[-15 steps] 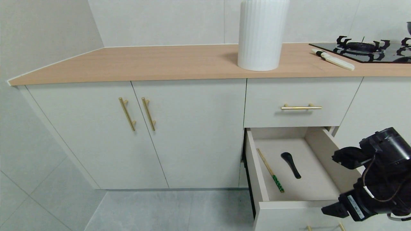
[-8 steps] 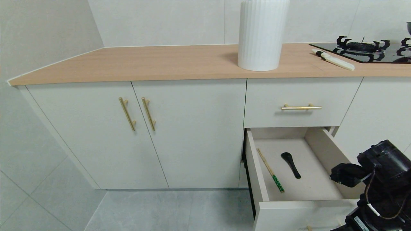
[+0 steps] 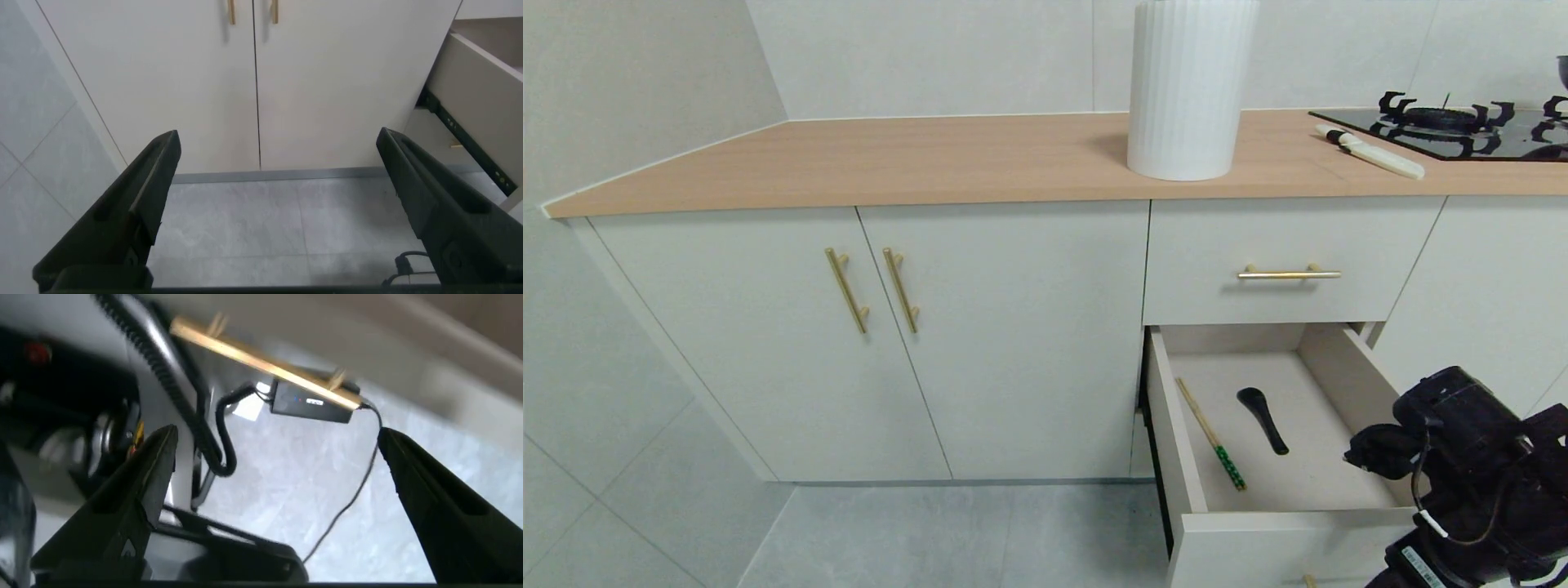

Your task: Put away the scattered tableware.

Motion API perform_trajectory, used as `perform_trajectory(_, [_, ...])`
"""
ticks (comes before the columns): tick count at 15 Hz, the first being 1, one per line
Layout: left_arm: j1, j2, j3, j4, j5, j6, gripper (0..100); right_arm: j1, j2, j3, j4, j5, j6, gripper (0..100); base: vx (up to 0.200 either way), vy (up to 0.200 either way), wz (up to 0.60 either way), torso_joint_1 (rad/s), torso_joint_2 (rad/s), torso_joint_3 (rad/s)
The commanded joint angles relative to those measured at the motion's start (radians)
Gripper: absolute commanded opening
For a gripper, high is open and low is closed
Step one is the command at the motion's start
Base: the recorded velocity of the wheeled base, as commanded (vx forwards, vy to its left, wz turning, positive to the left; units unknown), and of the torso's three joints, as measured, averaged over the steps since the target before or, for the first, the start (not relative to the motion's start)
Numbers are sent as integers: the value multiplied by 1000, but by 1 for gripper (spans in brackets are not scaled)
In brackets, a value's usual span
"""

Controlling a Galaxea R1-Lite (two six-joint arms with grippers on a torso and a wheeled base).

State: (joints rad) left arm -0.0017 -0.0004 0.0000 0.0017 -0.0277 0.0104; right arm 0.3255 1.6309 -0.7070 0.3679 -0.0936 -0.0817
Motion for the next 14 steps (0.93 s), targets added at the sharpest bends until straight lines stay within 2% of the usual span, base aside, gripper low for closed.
perform_trajectory(1, [0,0,0,0,0,0,100,-19,57,-37,-3,0,40,100,0,0,0,0,0,0])
perform_trajectory(7, [0,0,0,0,0,0,100,-17,161,-166,-1,-46,277,100,0,0,0,0,0,0])
perform_trajectory(10, [0,0,0,0,0,0,100,-17,172,-190,-6,-49,296,100,0,0,0,0,0,0])
perform_trajectory(14, [0,0,0,0,0,0,100,-17,196,-190,-133,-83,330,100,0,0,0,0,0,0])
